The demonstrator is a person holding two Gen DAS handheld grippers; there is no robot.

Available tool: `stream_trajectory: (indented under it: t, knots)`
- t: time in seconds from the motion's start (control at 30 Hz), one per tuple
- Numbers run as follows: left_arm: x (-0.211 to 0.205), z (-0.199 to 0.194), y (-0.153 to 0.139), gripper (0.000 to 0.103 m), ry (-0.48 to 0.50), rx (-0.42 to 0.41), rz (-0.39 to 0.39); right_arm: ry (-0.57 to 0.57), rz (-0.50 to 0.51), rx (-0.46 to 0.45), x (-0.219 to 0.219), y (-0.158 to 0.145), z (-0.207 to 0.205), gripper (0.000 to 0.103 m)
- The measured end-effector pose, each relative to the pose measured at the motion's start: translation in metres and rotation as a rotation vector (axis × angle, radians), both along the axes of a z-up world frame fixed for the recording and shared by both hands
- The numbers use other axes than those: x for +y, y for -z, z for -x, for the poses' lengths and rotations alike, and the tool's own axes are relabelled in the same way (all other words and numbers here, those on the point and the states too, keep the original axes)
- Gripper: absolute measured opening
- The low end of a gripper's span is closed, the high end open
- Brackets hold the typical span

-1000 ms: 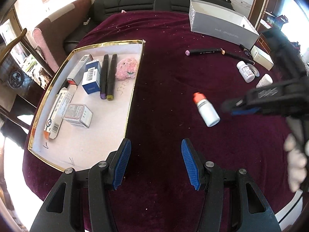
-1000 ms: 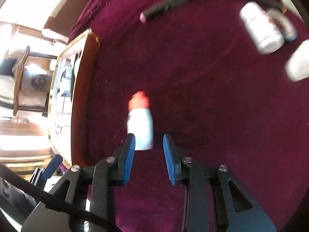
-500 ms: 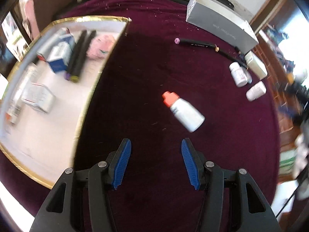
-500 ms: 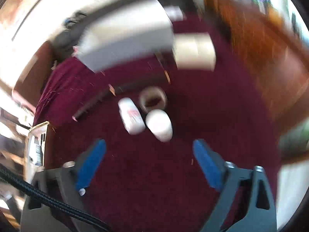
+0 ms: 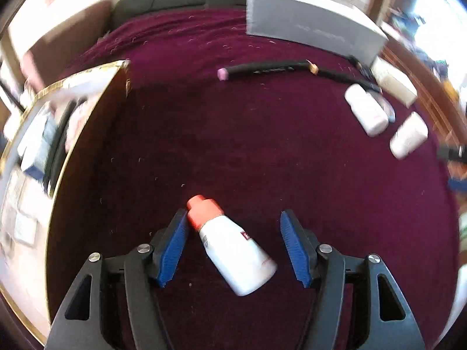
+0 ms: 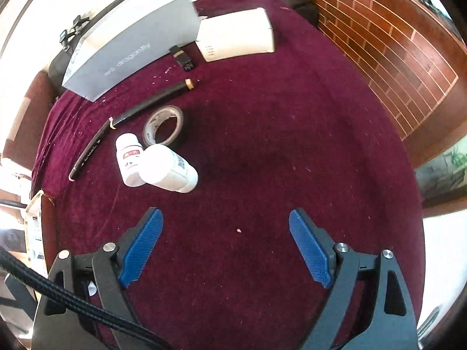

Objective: Organize objects
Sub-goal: 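Grasp the orange-capped white dropper bottle with the left gripper, then grasp the round white jar lid with the right gripper, then carry the dropper bottle with the left gripper while the right gripper carries the white jar toward the tray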

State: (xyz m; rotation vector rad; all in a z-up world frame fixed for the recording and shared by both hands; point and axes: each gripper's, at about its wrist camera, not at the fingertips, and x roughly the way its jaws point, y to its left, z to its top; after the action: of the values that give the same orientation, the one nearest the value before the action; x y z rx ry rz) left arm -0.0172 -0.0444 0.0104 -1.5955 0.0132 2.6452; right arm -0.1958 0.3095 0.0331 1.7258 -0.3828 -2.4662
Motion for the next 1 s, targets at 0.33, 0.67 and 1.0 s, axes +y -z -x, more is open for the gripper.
stream_trajectory:
  t: [0.33,0.67,1.0]
  knots:
    - [-0.023,-0.008,-0.014,0.022,0.018,-0.03,-0.056,-0.138,-0.156,0.091,-0.048,0.011,0.021,0.09]
    - [-0.032,-0.021,-0.032,0.023,0.0,0.029,0.033,-0.211,-0.27,0.101,-0.08,0.033,0.034,0.036]
    - [-0.033,-0.024,-0.038,0.023,0.018,0.04,0.007,-0.196,-0.114,0.067,-0.063,0.015,0.025,0.03]
